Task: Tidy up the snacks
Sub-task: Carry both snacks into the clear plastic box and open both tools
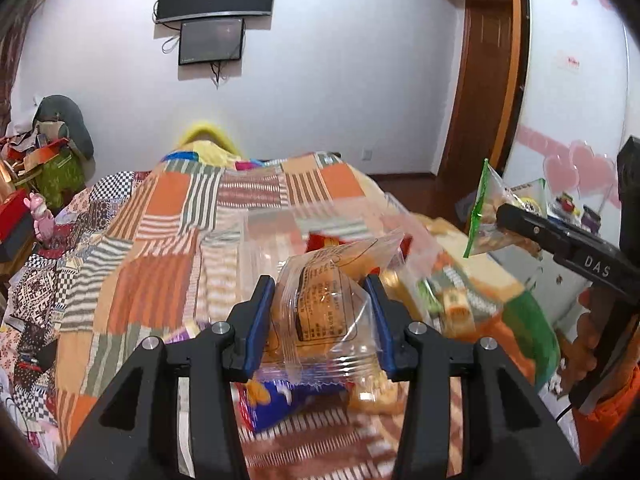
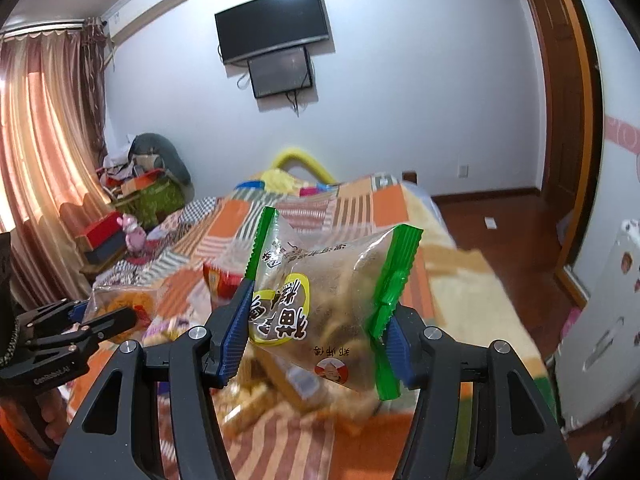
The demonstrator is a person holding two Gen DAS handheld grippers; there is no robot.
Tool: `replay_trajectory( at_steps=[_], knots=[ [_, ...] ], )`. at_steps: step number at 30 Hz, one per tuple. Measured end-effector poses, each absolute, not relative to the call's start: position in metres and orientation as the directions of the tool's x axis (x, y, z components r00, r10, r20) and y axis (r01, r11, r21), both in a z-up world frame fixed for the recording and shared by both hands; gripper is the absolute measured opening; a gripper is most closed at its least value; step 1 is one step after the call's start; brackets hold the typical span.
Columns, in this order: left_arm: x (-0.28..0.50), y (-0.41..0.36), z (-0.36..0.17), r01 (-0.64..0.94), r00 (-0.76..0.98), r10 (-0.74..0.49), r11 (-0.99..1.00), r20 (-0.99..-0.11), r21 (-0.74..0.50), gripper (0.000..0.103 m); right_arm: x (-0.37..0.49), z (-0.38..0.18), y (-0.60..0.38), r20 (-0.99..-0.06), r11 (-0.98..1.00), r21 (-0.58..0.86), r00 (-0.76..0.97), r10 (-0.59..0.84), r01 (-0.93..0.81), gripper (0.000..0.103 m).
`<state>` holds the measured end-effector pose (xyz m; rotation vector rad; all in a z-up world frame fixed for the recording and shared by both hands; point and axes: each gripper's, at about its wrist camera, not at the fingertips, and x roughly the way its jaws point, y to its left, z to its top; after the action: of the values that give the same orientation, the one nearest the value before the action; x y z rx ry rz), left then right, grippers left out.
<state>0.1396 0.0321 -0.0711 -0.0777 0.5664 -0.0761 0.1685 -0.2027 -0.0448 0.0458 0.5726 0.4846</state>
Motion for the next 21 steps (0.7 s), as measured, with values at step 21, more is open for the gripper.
replay_trajectory(
  at_steps=[21],
  knots=[
    [0.274, 0.064, -0.089, -0.008, 0.807, -0.08, 0.989, -0.585, -0.146, 0.045, 0.254, -0.081, -0.17, -0.602, 0.905, 0.141, 0.691, 0.4, -0.402, 0.055]
  ],
)
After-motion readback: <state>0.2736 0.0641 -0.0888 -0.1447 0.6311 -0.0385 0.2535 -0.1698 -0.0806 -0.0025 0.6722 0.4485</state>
